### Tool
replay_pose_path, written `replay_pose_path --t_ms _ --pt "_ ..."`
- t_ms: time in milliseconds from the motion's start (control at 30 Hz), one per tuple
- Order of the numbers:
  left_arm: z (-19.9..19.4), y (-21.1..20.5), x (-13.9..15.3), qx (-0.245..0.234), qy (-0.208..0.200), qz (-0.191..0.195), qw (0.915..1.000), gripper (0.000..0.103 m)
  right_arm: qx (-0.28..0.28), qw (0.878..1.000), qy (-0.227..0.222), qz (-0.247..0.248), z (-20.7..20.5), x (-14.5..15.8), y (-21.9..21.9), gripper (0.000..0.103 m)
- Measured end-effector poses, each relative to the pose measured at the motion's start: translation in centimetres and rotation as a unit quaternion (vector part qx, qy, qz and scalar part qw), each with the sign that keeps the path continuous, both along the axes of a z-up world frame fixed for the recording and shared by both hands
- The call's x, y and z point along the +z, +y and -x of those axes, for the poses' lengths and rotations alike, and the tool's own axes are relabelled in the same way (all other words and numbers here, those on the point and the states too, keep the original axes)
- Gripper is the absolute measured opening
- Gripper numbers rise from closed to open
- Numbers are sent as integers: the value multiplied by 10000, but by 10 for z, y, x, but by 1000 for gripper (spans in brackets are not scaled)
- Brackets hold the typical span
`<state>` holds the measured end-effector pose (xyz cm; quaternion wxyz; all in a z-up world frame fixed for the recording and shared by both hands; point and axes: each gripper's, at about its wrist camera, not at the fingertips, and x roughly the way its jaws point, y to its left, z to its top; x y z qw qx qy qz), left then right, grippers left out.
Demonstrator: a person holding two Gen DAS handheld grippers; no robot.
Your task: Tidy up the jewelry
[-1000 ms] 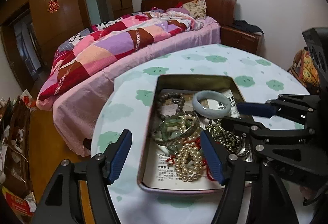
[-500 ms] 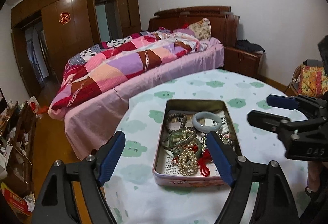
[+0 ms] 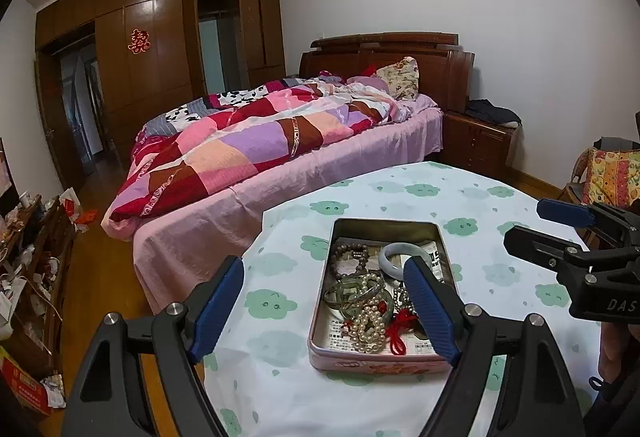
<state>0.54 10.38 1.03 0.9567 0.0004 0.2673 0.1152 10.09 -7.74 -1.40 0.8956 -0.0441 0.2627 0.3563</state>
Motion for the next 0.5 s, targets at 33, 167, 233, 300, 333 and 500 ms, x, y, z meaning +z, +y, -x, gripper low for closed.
replay_pose_path --t_ms 33,167,233,300,333,500 --pt "0 1 0 7 -5 13 10000 82 3 10000 -7 0 1 0 -1 84" --pt "0 2 -1 17 7 0 10000 82 0 10000 -56 10 2 0 -1 86" --pt "0 2 -1 14 8 7 10000 82 -9 10000 -64 4 2 0 -2 87" --pt "0 2 -1 15 7 15 10000 82 -8 10000 -64 15 2 0 -1 87" --pt "0 2 -1 16 5 7 10000 82 -6 10000 -72 22 2 0 -1 87" --pt "1 3 -2 24 11 21 10000 82 -8 10000 -71 24 2 0 -2 87"
